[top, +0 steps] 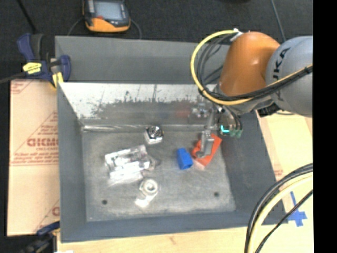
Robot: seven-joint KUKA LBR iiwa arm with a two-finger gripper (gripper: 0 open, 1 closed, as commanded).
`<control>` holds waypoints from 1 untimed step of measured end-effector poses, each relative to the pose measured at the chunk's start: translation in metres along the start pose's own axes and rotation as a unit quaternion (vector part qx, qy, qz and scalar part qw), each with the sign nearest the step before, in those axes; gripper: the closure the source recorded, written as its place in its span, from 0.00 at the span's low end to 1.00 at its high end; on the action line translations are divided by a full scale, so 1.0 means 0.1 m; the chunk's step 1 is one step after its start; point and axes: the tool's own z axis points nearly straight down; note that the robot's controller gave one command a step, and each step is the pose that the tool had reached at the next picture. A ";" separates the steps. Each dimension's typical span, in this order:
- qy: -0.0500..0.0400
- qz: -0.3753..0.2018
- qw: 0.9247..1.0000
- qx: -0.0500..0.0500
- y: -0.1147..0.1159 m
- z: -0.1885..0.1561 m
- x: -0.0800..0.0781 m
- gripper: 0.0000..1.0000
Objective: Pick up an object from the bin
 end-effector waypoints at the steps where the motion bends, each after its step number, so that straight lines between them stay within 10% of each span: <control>1: -0.004 -0.231 0.973 0.003 -0.93 1.06 -0.14 0.00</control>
Offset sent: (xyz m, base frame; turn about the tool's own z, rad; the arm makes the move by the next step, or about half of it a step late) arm 0.0121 -0.0897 -0.1074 -0.4706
